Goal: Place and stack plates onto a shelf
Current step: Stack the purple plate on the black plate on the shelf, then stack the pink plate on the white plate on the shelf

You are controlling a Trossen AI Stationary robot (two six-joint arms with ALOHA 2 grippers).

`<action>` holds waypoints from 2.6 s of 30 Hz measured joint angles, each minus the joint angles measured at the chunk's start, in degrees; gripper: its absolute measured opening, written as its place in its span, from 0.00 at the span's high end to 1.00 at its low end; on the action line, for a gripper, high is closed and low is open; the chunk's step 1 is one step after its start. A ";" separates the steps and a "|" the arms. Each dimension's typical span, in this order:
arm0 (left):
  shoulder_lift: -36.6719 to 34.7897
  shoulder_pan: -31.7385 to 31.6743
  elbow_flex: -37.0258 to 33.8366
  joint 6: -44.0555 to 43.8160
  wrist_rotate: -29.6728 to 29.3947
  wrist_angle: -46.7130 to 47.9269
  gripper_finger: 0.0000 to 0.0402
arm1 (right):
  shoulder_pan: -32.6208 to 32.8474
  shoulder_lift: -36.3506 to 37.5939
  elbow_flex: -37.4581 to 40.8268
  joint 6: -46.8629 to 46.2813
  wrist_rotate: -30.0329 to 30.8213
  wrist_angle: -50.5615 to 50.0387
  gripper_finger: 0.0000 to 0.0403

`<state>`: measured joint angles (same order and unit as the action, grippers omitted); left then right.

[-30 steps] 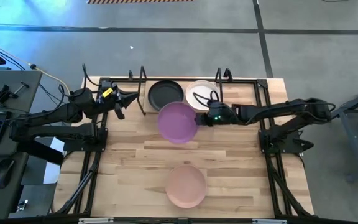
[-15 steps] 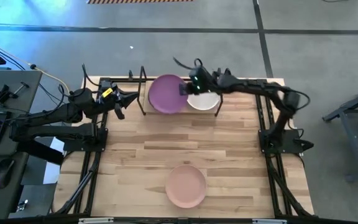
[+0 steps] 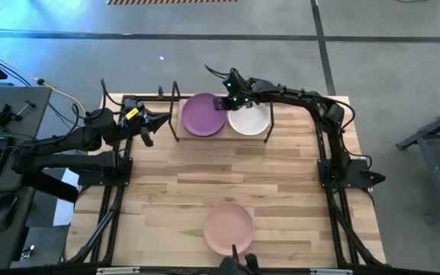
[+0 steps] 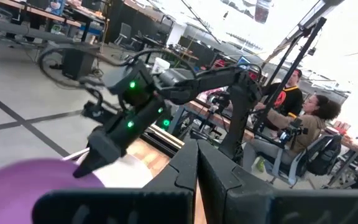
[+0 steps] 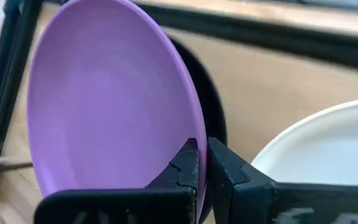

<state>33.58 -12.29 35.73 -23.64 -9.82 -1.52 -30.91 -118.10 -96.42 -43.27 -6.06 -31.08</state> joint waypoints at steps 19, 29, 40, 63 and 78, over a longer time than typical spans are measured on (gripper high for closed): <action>-0.01 -0.02 0.00 0.31 -3.02 0.01 1.00 | -0.09 -0.51 0.02 3.33 -4.27 0.49 0.95; 0.00 -0.04 0.00 0.24 -3.01 0.11 1.00 | -0.22 -0.49 0.02 4.83 -4.04 1.16 0.57; -0.37 -0.04 0.00 -0.15 -2.60 0.28 1.00 | -0.50 4.56 0.09 15.02 -7.73 -0.39 0.46; -2.63 -0.02 0.00 7.83 -1.18 0.49 1.00 | 26.18 58.98 54.64 21.58 12.98 45.81 0.46; -1.33 -0.02 0.00 7.30 0.31 0.65 1.00 | 26.07 59.66 54.53 21.92 13.94 45.52 0.46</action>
<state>32.25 -12.32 35.73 -16.34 -9.52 -0.88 -4.84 -58.43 -41.89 -21.36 7.88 14.44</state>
